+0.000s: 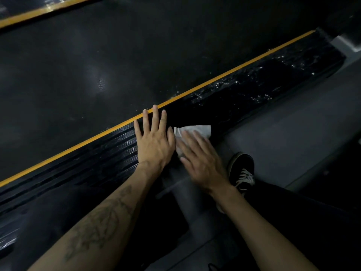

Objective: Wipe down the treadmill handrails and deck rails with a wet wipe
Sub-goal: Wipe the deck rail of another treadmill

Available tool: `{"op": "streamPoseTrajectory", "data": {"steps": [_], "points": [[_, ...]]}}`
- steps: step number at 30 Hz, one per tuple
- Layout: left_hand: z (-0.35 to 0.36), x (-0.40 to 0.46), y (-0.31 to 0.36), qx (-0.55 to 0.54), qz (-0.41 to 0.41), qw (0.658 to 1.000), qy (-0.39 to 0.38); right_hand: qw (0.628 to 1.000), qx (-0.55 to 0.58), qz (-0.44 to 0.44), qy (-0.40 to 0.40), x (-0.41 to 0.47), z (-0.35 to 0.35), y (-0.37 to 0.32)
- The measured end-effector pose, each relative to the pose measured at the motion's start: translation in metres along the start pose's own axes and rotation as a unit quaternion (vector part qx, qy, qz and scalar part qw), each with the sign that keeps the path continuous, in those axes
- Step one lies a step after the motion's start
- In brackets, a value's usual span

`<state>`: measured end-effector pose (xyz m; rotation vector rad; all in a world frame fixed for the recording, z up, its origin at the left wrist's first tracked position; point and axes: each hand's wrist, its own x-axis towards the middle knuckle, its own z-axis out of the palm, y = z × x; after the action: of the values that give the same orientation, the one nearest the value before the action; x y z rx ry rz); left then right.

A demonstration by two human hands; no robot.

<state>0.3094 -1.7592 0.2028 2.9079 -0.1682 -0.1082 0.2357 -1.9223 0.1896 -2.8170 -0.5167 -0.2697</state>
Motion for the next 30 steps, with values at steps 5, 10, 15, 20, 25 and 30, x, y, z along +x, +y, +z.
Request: {"op": "streamPoseTrajectory", "data": {"steps": [5,10,15,20,25,30], "points": [[0.004,0.002,0.006,0.015,0.004,1.000,0.002,0.982,0.007,0.180,0.047,0.009,-0.008,0.021],[0.005,0.005,0.015,0.007,-0.005,1.000,-0.008,0.999,-0.001,0.034,0.003,-0.005,-0.003,0.017],[0.004,0.005,0.024,0.017,-0.018,1.000,-0.014,0.978,-0.007,0.205,0.022,0.007,-0.016,0.041],[0.003,0.006,0.024,0.020,0.026,0.999,-0.022,0.999,-0.002,0.041,-0.012,-0.004,-0.007,0.029],[0.004,0.007,0.026,0.021,0.013,1.000,-0.004,0.988,-0.013,0.154,0.001,0.008,-0.026,0.073],[0.005,0.010,0.028,0.020,0.007,1.000,-0.014,0.994,0.018,0.105,0.038,0.007,-0.008,0.040]]}}
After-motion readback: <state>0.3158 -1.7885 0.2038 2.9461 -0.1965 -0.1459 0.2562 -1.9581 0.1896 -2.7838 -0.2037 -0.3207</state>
